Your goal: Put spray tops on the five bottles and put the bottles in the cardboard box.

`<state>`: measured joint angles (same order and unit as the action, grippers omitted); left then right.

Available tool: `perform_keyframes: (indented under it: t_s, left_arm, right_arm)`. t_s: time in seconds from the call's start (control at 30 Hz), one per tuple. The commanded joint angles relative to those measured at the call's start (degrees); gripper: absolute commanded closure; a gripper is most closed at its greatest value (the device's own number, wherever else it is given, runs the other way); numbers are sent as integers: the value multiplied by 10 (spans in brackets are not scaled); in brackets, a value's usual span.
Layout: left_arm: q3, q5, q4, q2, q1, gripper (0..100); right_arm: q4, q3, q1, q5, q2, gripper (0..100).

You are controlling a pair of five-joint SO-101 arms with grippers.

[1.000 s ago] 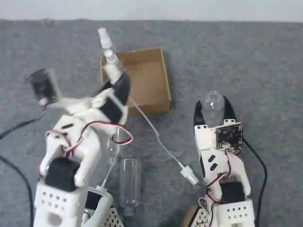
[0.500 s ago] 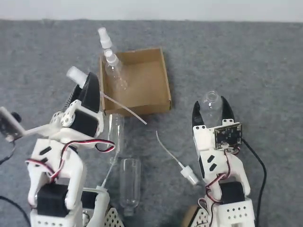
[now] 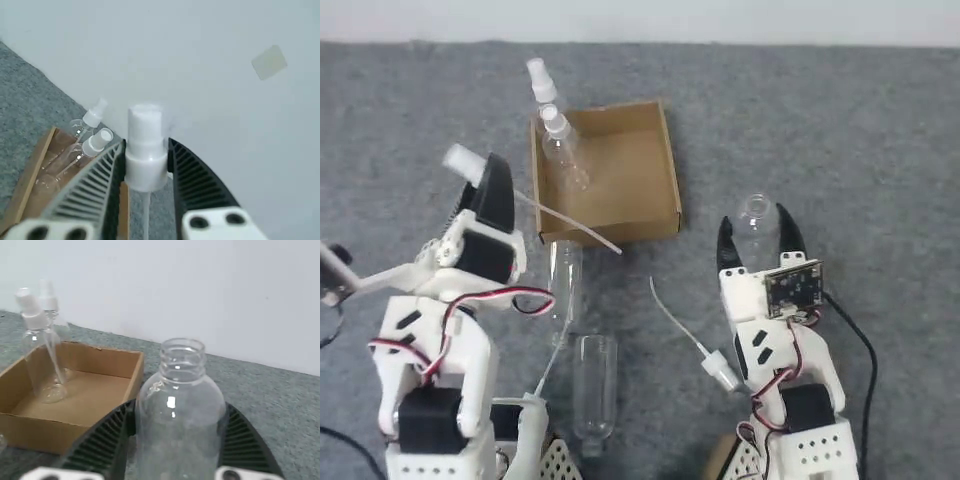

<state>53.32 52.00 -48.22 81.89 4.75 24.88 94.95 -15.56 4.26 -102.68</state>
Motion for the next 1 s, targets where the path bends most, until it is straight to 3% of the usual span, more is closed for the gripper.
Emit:
perform_keyframes:
  t_s: [0.0,0.4,0.97]
  left_arm:
    - [0,12,31,4,30,988]
    - [76,27,151,5,32,988]
    - [77,67,157,6,32,988]
  right_arm:
    - [5,15,-26,7,-7,819]
    - [20,15,-74,3,-12,819]
    - [20,15,-74,5,-10,819]
